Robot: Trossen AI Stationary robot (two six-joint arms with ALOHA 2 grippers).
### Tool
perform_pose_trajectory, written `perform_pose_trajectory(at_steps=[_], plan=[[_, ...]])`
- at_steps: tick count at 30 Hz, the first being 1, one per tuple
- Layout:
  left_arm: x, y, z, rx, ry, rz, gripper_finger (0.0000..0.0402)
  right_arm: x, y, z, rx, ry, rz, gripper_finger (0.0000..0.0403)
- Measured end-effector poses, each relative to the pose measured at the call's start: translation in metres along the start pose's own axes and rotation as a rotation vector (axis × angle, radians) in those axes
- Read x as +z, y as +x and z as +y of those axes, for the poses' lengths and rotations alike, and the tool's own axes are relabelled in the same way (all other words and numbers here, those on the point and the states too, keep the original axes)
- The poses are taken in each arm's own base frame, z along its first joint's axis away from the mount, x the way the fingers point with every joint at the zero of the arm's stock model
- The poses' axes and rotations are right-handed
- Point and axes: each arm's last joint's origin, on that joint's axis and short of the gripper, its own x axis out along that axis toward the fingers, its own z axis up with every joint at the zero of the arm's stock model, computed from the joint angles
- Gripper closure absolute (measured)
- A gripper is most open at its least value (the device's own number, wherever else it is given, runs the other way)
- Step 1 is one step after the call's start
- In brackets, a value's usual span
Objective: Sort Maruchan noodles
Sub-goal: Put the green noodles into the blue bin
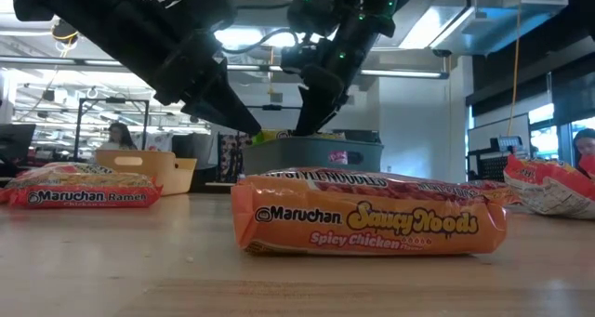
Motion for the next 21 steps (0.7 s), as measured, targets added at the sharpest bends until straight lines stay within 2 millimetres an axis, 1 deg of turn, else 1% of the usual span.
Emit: perform_pose_trajectory(at_steps=[2, 5, 9, 11, 13, 15, 17, 19, 21], plan=[[0.0, 0.0, 0.0, 0.0, 0.0, 0.0, 0.0234, 0.002, -0.007, -0.001, -0.001, -0.003, -0.017, 0.0224], [0.0, 0.0, 0.0, -0.001, -0.002, -0.001, 0.0234, 0.005, -0.022, -0.001, 0.018, -0.016, -0.056, 0.0228], [0.0, 0.0, 0.0, -0.001, -0.002, -0.002, 0.0234, 0.006, -0.052, -0.002, 0.05, -0.016, -0.087, 0.0229], [0.001, 0.0, 0.0, -0.002, -0.008, -0.006, 0.0234, 0.001, -0.07, -0.002, 0.06, -0.003, -0.059, 0.0229], [0.001, 0.0, -0.001, -0.004, -0.013, -0.01, 0.0234, -0.006, -0.087, 0.003, 0.076, -0.004, -0.011, 0.0229], [0.003, 0.0, -0.001, -0.004, -0.027, -0.025, 0.0234, -0.015, -0.104, 0.01, 0.088, -0.008, 0.047, 0.0229], [0.005, 0.0, -0.001, 0.002, -0.04, -0.045, 0.0234, -0.022, -0.118, 0.023, 0.11, -0.017, 0.065, 0.0229], [0.007, 0.0, -0.002, 0.009, -0.048, -0.061, 0.0234, -0.032, -0.127, 0.04, 0.142, -0.035, 0.072, 0.0229], [0.009, 0.0, -0.002, 0.007, -0.043, -0.076, 0.0234, -0.046, -0.13, 0.056, 0.164, -0.056, 0.095, 0.0229]])
